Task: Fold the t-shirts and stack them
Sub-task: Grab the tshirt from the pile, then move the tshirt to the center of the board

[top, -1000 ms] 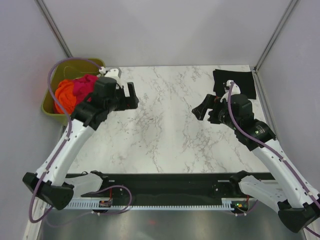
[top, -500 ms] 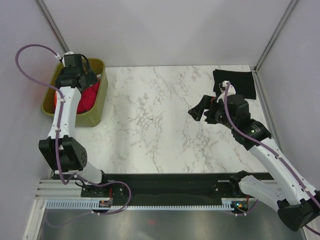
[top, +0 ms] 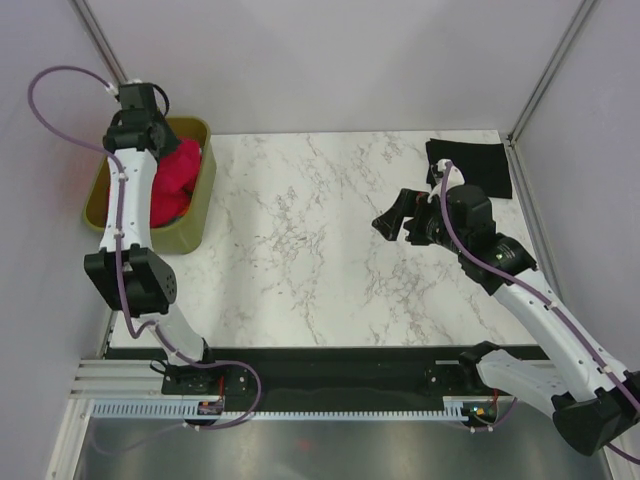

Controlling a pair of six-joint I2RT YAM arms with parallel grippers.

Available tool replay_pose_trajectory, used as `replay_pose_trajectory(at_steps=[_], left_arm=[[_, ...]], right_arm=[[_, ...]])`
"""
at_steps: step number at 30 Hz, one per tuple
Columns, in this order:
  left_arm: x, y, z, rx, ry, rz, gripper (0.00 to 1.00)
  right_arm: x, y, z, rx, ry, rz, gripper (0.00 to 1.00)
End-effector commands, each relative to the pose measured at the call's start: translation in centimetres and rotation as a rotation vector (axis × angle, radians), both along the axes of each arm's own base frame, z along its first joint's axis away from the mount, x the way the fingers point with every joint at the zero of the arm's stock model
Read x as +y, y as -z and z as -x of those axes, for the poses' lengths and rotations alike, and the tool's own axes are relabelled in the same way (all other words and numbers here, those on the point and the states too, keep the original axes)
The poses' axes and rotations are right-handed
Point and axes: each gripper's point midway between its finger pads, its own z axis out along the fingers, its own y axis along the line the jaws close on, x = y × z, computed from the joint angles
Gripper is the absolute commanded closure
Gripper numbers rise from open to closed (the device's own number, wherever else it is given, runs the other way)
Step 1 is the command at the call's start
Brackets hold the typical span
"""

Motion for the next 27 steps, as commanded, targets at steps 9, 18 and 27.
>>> replay_pose_trajectory(at_steps=[9, 18, 27], left_arm=[[-19.6, -32.3, 6.9, -0.871, 0.726, 0.380, 0.98], [-30.6, -11.6, 12.9, -0.412, 0.919, 0.558, 0.77], [-30.9, 8.3, 20.9, 0.067, 0.885, 0.444, 0.18]], right_arm=[[0.7, -2.6, -0.4, -0.061, -0.018, -0.048, 0.02], [-1.8, -1.1, 0.6, -0.011, 0.099, -0.011, 0.02], [-5.4, 6.4, 2.8, 0.158, 0.244, 0.117, 0.02]])
